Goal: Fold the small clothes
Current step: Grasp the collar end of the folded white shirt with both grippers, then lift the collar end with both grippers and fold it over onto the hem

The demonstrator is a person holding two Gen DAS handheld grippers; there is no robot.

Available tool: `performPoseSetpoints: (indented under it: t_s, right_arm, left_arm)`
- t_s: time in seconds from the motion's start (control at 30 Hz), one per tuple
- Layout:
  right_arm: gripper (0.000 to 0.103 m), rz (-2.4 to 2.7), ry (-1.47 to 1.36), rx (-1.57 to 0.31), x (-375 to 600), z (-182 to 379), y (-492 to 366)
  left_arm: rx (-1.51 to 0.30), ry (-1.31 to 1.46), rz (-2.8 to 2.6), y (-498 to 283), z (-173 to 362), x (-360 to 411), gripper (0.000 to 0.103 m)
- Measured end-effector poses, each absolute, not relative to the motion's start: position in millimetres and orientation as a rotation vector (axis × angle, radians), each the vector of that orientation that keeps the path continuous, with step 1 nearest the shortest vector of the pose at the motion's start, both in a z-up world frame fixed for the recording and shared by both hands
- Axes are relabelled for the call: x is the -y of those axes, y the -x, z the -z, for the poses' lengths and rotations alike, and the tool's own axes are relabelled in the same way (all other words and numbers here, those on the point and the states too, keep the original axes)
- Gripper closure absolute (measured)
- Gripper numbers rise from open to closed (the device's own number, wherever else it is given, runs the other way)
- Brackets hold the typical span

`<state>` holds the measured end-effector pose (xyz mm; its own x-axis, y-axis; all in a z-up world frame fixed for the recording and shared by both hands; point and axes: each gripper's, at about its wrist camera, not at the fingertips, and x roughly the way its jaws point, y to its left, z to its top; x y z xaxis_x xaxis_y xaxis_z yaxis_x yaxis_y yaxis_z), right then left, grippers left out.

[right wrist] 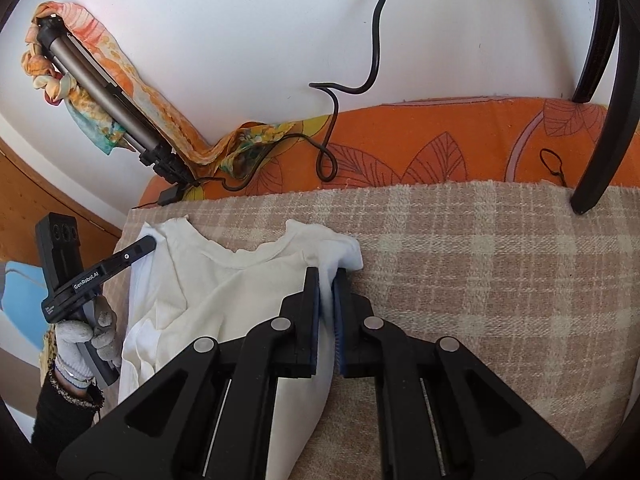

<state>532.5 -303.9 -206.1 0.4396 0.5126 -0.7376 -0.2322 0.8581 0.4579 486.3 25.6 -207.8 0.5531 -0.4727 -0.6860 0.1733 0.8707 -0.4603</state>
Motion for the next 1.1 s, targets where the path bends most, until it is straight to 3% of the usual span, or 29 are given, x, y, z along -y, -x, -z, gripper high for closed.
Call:
performPoseSetpoints:
  t_s: [0.03, 0.1, 0.13, 0.17, 0.73, 1.1]
  right_arm:
    - [0.096, -0.470, -0.304, -1.016, 303, 205, -532]
    - [0.096, -0.465, -0.299, -1.015, 306, 202, -530]
    - [0.096, -0.464, -0.301, -1.014, 305, 201, -529]
    - [0.096, -0.461, -0.301, -1.010, 304, 199, -528]
    - [0.096, -0.518, -0.311, -0.869, 306, 109, -435]
    - [0.096, -0.515, -0.247, -0.858, 294, 96, -315]
  left_arm:
    - [-0.919, 0.372, 0.367, -489, 209, -26, 0.070]
    - [-0.898, 0.414, 0.382, -489, 209, -31, 0.070]
    - [-0.901, 0.407, 0.385, -490, 209, -31, 0.074]
    - [-0.904, 0.398, 0.384, -491, 209, -30, 0.099]
    - [-0.735, 0.347, 0.430, -396, 124, -44, 0.099]
    - [-0.715, 0.301, 0.437, -302, 113, -48, 0.099]
